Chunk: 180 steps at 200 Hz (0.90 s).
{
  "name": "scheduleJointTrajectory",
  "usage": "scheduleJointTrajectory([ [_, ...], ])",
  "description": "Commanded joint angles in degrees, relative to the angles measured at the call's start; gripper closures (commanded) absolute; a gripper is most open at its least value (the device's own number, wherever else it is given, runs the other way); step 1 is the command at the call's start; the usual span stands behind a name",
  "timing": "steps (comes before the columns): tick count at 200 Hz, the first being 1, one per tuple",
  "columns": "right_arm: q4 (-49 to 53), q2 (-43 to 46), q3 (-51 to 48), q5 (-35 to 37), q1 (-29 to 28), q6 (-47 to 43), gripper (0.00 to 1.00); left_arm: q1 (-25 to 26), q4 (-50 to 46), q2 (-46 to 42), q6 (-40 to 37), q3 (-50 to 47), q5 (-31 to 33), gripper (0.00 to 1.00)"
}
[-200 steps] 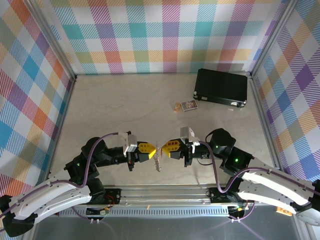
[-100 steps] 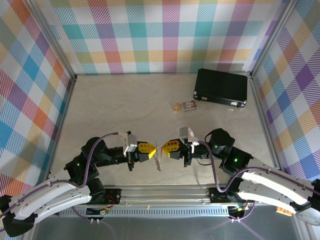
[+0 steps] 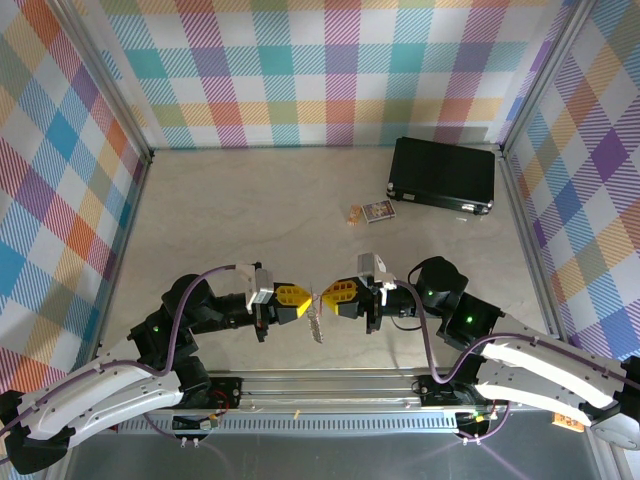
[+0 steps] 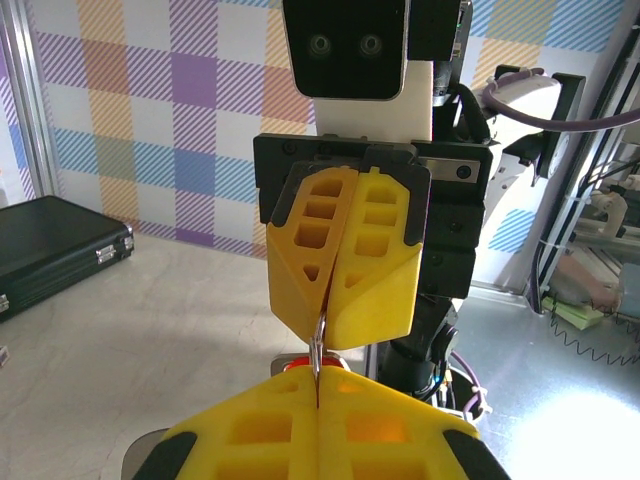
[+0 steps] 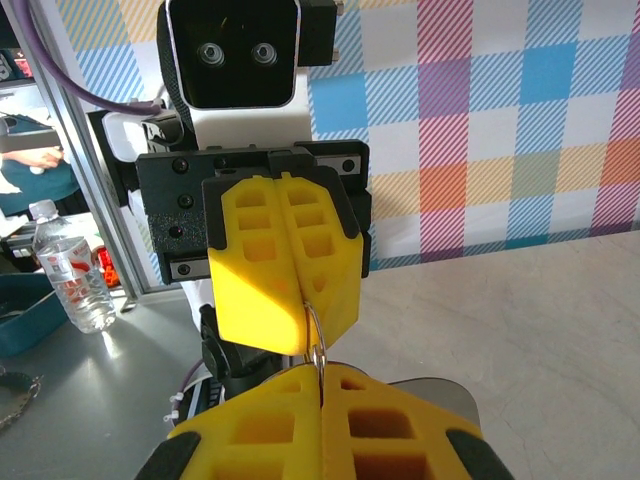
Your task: Put the keys on the keyring
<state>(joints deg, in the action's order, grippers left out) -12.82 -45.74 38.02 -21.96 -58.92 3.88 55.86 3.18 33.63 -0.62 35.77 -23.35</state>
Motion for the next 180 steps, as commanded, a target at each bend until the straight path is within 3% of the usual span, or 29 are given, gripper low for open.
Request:
scheduleJointTrajectory([
  [1,-3.1,-0.3,0.0,0.3,-0.2,0.7,1.00,0.5,2.6,-0.9,0.5,-0.5,-1.0,1.00],
  [180,-2.6,-1.4,0.5,-3.2,-0.3,-1.3,1.00,0.5,-0.5,0.1,-0.3,1.7,-0.9,1.00],
])
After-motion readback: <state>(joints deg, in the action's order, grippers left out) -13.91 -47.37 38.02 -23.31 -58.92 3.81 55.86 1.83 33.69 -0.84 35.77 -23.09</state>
